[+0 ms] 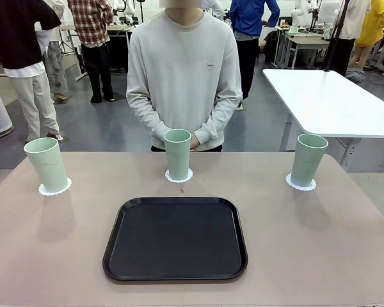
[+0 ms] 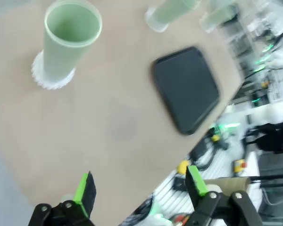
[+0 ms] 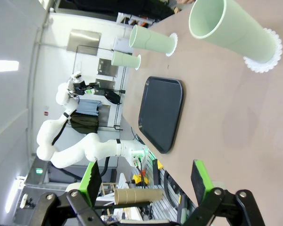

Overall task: Place coasters on the table and set cups on them.
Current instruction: Take one Reusable plastic cup from the Flat Tray and place it on a coaster set by the human.

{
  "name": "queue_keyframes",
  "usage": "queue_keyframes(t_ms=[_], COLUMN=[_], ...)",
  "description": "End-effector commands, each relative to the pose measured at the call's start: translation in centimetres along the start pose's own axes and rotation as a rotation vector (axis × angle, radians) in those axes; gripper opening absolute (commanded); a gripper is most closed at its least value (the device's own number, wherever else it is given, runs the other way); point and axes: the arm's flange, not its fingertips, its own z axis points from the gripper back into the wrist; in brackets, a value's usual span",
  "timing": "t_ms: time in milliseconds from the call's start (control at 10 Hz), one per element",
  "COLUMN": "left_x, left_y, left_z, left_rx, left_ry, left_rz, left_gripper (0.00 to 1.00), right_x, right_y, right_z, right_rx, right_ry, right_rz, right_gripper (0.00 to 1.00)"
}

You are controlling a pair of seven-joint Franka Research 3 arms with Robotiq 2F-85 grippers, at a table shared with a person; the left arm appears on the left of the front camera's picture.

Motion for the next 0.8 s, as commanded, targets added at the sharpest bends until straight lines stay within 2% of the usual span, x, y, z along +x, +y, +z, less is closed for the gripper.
queue_keyframes(t_ms=[0,100,200,400,700], left_x=[1.2,0.6,0.4,-0.1,-0.4], left_y=[5.3,7.4,9.3,12.3,13.8], left_z=[2.0,3.0,3.5,4.2,4.3], left_rx=[-0.546,-0.622,-0.682,-0.679,-0.646], left_ry=[-0.251,-0.274,-0.252,-0.217,-0.121], left_rz=[0.195,0.234,0.274,0.341,0.359], left_gripper=[1.00,1.00,1.00,1.00,1.00], right_x=[0.0,0.0,0.0,0.0,0.0], right_y=[0.1,0.1,0.1,0.1,0.1], right_z=[0.0,0.0,0.0,0.0,0.0], right_rx=[0.001,0.001,0.001,0.001,0.001], right_ry=[-0.001,-0.001,-0.001,-0.001,-0.001], right_rz=[0.003,0.003,0.003,0.003,0.003], right_gripper=[1.00,1.00,1.00,1.00,1.00])
